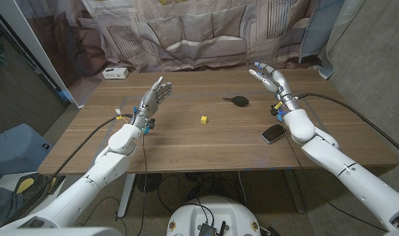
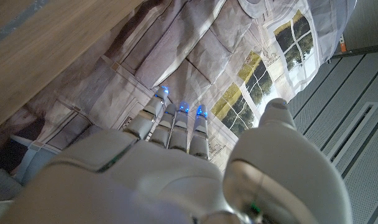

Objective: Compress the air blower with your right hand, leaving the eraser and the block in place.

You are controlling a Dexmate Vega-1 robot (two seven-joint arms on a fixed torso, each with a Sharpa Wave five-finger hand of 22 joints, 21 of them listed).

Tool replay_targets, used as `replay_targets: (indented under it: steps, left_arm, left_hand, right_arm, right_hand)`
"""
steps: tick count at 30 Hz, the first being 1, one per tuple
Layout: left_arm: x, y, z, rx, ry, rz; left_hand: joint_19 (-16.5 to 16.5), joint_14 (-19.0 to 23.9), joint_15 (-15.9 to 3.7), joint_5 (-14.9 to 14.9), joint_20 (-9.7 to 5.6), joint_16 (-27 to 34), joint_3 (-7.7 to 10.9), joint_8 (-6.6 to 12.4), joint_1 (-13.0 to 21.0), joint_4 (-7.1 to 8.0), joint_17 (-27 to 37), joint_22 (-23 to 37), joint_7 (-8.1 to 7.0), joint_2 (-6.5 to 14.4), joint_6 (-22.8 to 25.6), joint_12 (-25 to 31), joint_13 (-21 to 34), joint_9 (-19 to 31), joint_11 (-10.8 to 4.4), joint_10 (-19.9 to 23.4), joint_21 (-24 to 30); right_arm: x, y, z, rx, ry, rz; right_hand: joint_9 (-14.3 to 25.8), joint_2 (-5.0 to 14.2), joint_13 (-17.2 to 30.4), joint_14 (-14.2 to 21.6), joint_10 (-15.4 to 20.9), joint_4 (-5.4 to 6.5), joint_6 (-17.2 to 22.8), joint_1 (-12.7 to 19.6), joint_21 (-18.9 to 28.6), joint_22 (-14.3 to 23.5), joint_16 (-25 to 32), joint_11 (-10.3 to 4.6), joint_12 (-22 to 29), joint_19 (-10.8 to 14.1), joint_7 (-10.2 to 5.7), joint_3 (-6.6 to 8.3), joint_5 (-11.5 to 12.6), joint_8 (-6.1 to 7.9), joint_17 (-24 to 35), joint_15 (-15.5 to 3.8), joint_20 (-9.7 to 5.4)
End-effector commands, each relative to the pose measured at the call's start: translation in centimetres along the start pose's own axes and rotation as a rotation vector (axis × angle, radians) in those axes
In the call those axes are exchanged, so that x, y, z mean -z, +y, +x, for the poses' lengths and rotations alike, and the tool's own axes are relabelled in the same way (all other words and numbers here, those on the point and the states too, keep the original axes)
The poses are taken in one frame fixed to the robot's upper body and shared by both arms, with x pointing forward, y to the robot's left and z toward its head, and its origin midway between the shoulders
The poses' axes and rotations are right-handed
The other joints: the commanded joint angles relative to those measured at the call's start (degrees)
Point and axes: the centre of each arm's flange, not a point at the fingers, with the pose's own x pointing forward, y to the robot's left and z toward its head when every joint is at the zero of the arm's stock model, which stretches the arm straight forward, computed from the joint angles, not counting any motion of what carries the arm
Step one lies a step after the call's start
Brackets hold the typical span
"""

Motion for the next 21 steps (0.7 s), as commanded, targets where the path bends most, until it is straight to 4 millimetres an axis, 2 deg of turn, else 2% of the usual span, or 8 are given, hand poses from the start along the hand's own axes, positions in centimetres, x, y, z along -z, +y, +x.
replay_targets:
  steps: [1, 7, 21]
  left_arm:
    - [-0.1, 0.3, 0.4, -0.003, -0.001, 0.014]
    - [-0.1, 0.7, 0.6, -0.013, -0.007, 0.023]
    - [0.2, 0.5, 1.4, -0.002, 0.006, 0.022]
  left_hand:
    - [-0.13, 0.19, -0.04, -0.10, -0.06, -0.17, 0.30, -0.13, -0.12, -0.36, 0.10, 0.14, 0.23, 0.03, -0.01, -0.10, 0.19, 0.26, 0.34, 0.34, -0.22]
    - [-0.13, 0.15, -0.08, -0.10, -0.01, -0.19, 0.32, -0.15, -0.13, -0.38, 0.10, 0.14, 0.17, 0.02, -0.08, -0.12, 0.20, 0.26, 0.39, 0.29, -0.22]
    - [-0.25, 0.04, 0.01, -0.10, 0.06, -0.22, 0.32, -0.24, -0.15, -0.41, 0.11, 0.14, 0.16, 0.00, -0.36, -0.18, 0.20, 0.26, 0.20, 0.15, -0.26]
  right_arm:
    - [1.0, -1.0, -1.3, -0.001, 0.025, 0.123]
    - [1.5, -1.1, -1.4, -0.021, 0.032, 0.189]
    - [4.7, -1.3, -1.5, -0.085, 0.038, 0.427]
  right_hand:
    - [0.11, 0.09, 0.12, 0.61, 0.04, 0.45, 0.40, -0.95, 0.26, -0.04, 0.30, 0.67, 0.27, 0.89, 0.44, 0.18, -0.34, 0.17, 0.15, 0.35, 0.02]
    - [0.10, 0.23, 0.11, 0.60, -0.03, 0.62, 0.23, -1.34, 0.17, -0.03, 0.29, 1.03, 0.22, 0.89, 0.76, 0.12, -0.40, 0.07, 0.17, 0.42, -0.03]
    - [0.06, 0.24, 0.11, 0.63, -0.57, 1.17, -1.27, -2.93, 0.03, -0.04, 0.25, 1.79, -0.06, 1.44, 1.49, -0.34, -0.62, -0.54, 0.18, 0.60, -0.23]
